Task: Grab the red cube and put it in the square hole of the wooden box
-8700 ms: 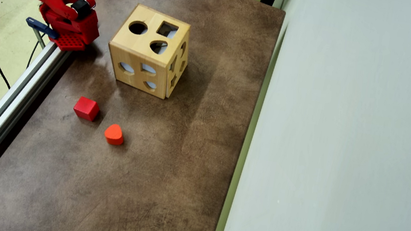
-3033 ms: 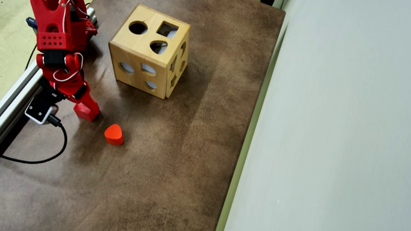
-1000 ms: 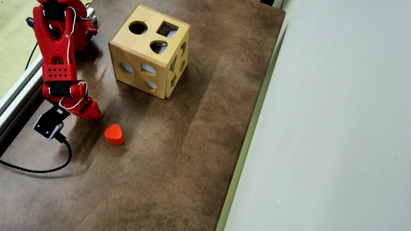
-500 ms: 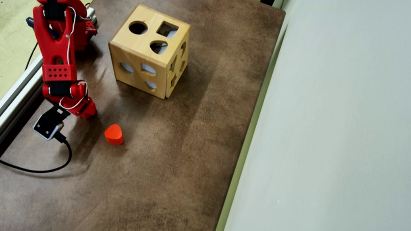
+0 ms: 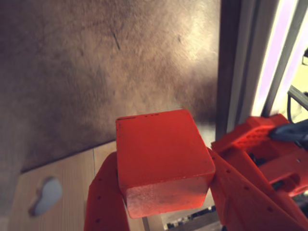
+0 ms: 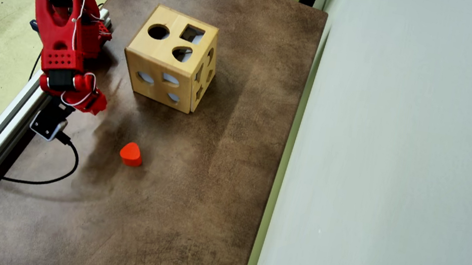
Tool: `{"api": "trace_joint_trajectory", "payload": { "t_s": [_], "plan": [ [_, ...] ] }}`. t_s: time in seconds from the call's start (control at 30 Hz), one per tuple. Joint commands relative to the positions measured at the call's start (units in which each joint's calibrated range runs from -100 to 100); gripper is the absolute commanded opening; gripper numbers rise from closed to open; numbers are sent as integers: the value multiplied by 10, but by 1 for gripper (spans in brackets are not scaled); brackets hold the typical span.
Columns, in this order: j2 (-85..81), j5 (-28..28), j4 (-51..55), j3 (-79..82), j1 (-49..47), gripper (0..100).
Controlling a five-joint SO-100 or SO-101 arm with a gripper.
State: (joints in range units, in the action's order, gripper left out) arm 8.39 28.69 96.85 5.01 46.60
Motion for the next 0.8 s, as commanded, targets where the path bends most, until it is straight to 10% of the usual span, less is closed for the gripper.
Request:
{"api": "trace_joint_trajectory", "payload": {
  "t_s": [0.0, 0.77],
  "plan": [
    [-113, 2, 11, -20, -2, 2],
    [-402, -14, 12, -18, -46, 2]
  ]
}}
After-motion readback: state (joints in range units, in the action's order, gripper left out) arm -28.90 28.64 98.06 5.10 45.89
